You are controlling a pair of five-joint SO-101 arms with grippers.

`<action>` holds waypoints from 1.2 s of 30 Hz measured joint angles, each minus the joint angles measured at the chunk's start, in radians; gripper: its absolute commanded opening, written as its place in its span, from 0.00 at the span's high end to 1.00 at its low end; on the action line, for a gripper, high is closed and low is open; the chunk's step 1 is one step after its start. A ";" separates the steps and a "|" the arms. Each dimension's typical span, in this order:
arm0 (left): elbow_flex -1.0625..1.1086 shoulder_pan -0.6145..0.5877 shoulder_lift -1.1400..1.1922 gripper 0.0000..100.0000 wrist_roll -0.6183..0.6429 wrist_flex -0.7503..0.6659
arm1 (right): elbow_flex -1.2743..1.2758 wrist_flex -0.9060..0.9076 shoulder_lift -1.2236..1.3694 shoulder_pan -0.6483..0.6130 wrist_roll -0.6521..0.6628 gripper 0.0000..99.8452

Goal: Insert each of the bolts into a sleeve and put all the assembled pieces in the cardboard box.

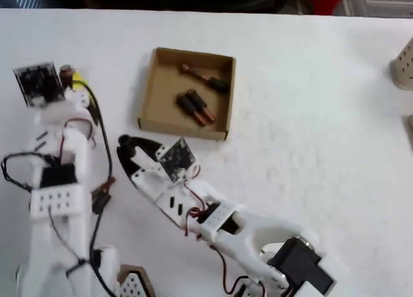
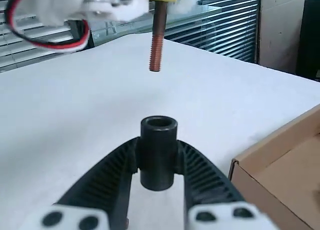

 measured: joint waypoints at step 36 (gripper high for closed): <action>0.055 0.245 -0.434 0.98 0.075 0.430 | 0.000 0.009 0.005 -0.002 0.000 0.98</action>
